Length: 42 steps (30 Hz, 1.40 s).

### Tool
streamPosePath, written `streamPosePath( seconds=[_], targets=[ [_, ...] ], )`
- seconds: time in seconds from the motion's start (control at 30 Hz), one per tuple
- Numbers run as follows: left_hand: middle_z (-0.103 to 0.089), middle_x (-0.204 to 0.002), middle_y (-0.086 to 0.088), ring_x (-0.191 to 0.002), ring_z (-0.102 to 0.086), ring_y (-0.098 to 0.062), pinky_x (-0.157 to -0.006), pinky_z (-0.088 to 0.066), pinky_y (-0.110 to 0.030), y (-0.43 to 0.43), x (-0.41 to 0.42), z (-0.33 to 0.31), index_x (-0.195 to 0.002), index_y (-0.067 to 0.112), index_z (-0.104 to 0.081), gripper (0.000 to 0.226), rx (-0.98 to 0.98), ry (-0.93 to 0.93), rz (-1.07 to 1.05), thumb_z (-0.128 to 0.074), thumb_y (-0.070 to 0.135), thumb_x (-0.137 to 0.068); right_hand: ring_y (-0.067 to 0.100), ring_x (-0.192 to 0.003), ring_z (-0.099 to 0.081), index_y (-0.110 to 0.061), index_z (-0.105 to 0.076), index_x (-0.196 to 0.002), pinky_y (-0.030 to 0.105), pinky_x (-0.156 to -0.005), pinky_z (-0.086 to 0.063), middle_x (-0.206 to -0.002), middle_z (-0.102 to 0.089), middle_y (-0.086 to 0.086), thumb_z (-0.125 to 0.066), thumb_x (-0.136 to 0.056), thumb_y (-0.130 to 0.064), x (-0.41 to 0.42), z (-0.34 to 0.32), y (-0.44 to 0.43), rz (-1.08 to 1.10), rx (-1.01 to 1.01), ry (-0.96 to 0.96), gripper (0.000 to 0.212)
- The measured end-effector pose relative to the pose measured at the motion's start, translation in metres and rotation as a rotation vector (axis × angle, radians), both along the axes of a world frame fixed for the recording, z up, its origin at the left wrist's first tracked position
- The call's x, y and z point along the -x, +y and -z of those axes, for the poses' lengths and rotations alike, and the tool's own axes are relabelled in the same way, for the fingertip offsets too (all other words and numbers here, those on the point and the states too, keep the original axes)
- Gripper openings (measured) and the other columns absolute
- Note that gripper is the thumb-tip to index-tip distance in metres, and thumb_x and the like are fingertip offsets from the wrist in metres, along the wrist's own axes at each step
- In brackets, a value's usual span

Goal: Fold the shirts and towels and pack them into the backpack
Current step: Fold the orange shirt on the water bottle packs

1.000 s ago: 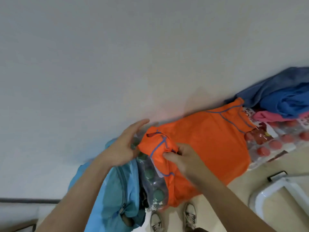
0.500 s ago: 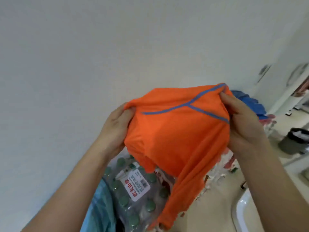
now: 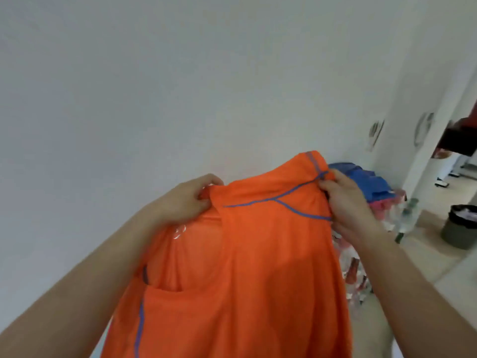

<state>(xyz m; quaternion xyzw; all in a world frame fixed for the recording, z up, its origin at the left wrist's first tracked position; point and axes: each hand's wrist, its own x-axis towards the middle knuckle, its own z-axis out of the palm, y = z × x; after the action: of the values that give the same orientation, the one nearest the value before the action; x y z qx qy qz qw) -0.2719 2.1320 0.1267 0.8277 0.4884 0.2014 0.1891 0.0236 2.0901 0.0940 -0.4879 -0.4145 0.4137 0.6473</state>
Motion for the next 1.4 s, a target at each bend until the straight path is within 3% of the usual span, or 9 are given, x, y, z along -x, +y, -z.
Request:
streamPosePath(
  seconds=[0.13, 0.3, 0.73, 0.83, 1.0, 1.13, 1.23, 1.3, 1.4],
  targets=[
    [-0.06, -0.119, -0.006, -0.11, -0.058, -0.029, -0.088, -0.047, -0.037, 0.042, -0.029, 0.115, -0.126, 0.026, -0.054, 0.043, -0.118, 0.306, -0.218, -0.052, 0.017, -0.084, 0.002, -0.044, -0.05, -0.01, -0.063, -0.075, 0.021, -0.045, -0.036, -0.05, -0.056, -0.005, -0.041, -0.089, 0.005, -0.01, 0.101, 0.058, -0.038, 0.311, -0.294, 0.03],
    [-0.059, -0.105, -0.005, -0.103, -0.056, -0.028, -0.076, -0.049, -0.038, 0.005, -0.113, 0.201, -0.106, 0.021, -0.062, 0.029, -0.11, 0.464, -0.121, -0.042, 0.027, -0.086, 0.031, -0.106, -0.058, -0.006, -0.066, -0.112, 0.031, -0.082, -0.042, -0.111, -0.066, 0.014, -0.045, -0.093, -0.006, -0.03, 0.196, 0.103, -0.026, 0.505, -0.641, 0.028],
    [-0.062, -0.127, -0.001, -0.104, -0.062, -0.025, -0.087, -0.05, -0.038, 0.032, -0.115, 0.259, -0.125, 0.017, -0.061, 0.055, -0.059, 0.545, -0.178, -0.04, 0.028, -0.076, 0.027, -0.095, -0.066, -0.01, -0.064, -0.119, 0.032, -0.082, -0.048, -0.106, -0.07, 0.009, -0.044, -0.097, -0.021, -0.045, 0.176, 0.147, -0.113, -0.03, -1.068, 0.031],
    [-0.06, -0.127, 0.0, -0.101, -0.056, -0.027, -0.078, -0.049, -0.039, 0.035, -0.116, 0.255, -0.125, 0.018, -0.058, 0.053, -0.113, 0.537, -0.165, -0.042, 0.034, -0.077, 0.025, -0.085, -0.065, -0.014, -0.068, -0.11, 0.032, -0.065, -0.053, -0.101, -0.068, 0.006, -0.047, -0.086, -0.018, -0.023, 0.162, 0.114, -0.322, -0.291, -1.297, 0.032],
    [-0.055, -0.126, -0.009, -0.104, -0.053, -0.032, -0.074, -0.055, -0.044, 0.043, -0.096, 0.259, -0.122, 0.017, -0.054, 0.052, -0.023, 0.397, -0.222, -0.052, 0.041, -0.077, 0.02, -0.067, -0.06, -0.026, -0.067, -0.101, 0.027, -0.043, -0.048, -0.082, -0.057, -0.003, -0.048, -0.079, -0.028, 0.004, 0.205, 0.041, -0.684, -0.311, -1.352, 0.029],
    [-0.049, -0.133, -0.017, -0.108, -0.052, -0.036, -0.092, -0.049, -0.045, 0.041, -0.082, 0.246, -0.122, 0.015, -0.059, 0.042, 0.039, 0.235, -0.253, -0.054, 0.024, -0.082, 0.018, -0.079, -0.061, -0.026, -0.064, -0.109, 0.03, -0.057, -0.053, -0.087, -0.057, -0.006, -0.048, -0.084, -0.039, 0.009, 0.217, 0.031, -0.817, -0.22, -1.353, 0.033],
    [-0.053, -0.12, -0.008, -0.103, -0.059, -0.029, -0.083, -0.053, -0.038, 0.0, -0.07, 0.223, -0.124, 0.024, -0.054, 0.048, 0.022, 0.119, -0.484, -0.044, 0.037, -0.08, 0.016, -0.098, -0.062, -0.028, -0.057, -0.124, 0.034, -0.077, -0.051, -0.105, -0.065, -0.007, -0.025, -0.085, -0.069, 0.013, 0.194, 0.033, -0.82, -0.136, -1.359, 0.065],
    [-0.053, -0.105, -0.003, -0.096, -0.058, -0.025, -0.077, -0.05, -0.036, -0.047, -0.058, 0.213, -0.113, 0.024, -0.059, 0.048, 0.066, 0.206, -0.657, -0.047, 0.056, -0.078, 0.02, -0.107, -0.061, -0.029, -0.048, -0.131, 0.034, -0.084, -0.046, -0.112, -0.067, -0.002, -0.007, -0.083, -0.07, 0.015, 0.186, 0.043, -0.837, -0.025, -1.317, 0.076],
    [-0.047, -0.108, 0.002, -0.104, -0.053, -0.023, -0.082, -0.045, -0.034, -0.11, -0.054, 0.207, -0.116, 0.026, -0.051, 0.065, 0.386, 0.465, -0.756, -0.055, 0.073, -0.071, 0.029, -0.103, -0.063, -0.023, -0.037, -0.128, 0.039, -0.082, -0.046, -0.1, -0.07, 0.007, -0.024, -0.096, -0.055, 0.025, 0.193, 0.063, -0.745, 0.127, -1.268, 0.047]
  ],
)
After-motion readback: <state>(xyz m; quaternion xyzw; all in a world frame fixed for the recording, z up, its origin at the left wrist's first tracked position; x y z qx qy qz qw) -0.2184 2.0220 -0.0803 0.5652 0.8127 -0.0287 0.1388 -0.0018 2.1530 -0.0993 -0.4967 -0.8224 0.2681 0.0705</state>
